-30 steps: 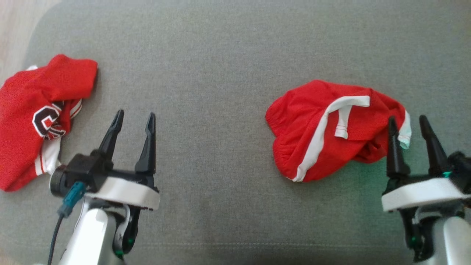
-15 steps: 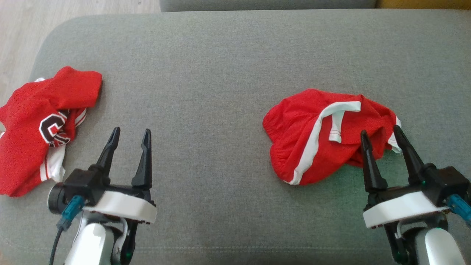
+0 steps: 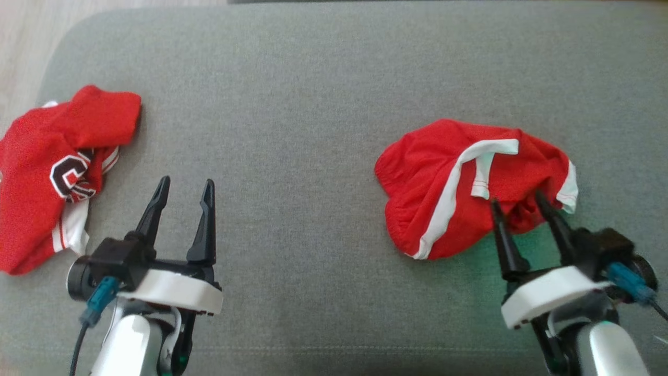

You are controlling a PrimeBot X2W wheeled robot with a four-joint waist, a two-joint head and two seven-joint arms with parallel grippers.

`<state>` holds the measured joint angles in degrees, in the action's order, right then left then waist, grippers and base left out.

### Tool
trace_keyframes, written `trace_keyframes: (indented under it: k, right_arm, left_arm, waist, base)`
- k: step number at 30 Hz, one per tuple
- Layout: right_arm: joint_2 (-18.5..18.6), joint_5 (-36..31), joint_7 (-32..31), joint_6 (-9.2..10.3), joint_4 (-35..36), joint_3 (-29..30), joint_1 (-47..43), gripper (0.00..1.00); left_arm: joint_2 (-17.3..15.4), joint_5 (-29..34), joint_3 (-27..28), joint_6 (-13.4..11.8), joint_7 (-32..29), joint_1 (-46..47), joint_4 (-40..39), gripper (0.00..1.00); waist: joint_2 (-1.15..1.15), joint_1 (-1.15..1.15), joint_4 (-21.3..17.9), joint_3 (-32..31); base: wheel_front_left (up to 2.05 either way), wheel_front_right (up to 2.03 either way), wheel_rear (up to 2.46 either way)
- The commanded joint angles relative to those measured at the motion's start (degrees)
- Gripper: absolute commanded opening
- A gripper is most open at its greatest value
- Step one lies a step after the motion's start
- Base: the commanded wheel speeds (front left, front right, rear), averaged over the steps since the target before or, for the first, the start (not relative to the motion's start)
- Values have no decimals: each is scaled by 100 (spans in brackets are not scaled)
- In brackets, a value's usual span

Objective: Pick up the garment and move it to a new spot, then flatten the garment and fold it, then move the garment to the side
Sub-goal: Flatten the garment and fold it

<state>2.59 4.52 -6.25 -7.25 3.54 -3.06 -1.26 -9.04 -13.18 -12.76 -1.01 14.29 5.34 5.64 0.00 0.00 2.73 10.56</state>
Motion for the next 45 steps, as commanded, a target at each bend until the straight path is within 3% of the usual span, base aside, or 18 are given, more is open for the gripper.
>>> trace_keyframes:
  k: [1,9,10,11,12,13,19,27,36,38,39,45]
  right_arm:
    - [31,-52,-77,-24,155,-171,319,100]
    - [30,-209,-522,-24,-256,-165,750,100]
    - [30,-207,-560,-24,-289,-145,766,86]
    - [30,-202,-622,-24,-323,-113,762,42]
    - [30,-186,-665,-24,-337,-91,759,10]
    - [30,-174,-690,-24,-336,-67,754,0]
    - [30,-112,-592,-24,-7,109,723,0]
    - [124,-327,-678,-24,437,814,840,0]
    - [504,-228,-745,-24,-159,1543,1072,0]
    - [521,-232,-645,-24,-351,1704,1090,49]
    - [509,-237,-563,-24,-419,1788,1100,100]
    - [323,-159,70,-24,-458,2037,1066,100]
  left_arm:
    - [-120,7,160,-16,39,295,-202,100]
    - [-77,2,99,27,53,533,-151,100]
    - [-71,3,92,32,55,550,-141,100]
    - [-65,4,88,36,57,563,-131,100]
    - [-60,5,85,39,59,575,-123,100]
    - [-56,6,84,42,60,583,-114,100]
    - [-39,0,113,44,67,599,-82,100]
    - [-15,16,147,57,70,632,-130,100]
    - [40,56,164,130,70,714,-167,100]
    - [49,59,192,133,70,705,-167,100]
    - [53,62,206,137,70,701,-163,100]
    - [73,92,259,164,71,643,-134,100]
  waist:
    - [0,0,27,104]
    - [0,0,132,411]
    - [0,0,143,427]
    - [0,0,151,441]
    - [0,0,157,451]
    - [0,0,160,456]
    - [0,0,120,456]
    - [0,0,61,473]
    - [0,0,128,619]
    - [0,0,139,632]
    - [0,0,141,633]
    - [0,0,141,540]
  base:
    - [0,0,0]
    - [0,0,0]
    - [0,0,0]
    - [0,0,0]
    - [0,0,0]
    - [0,0,0]
    - [0,0,0]
    - [0,0,0]
    - [0,0,0]
    - [0,0,0]
    - [0,0,0]
    - [0,0,0]
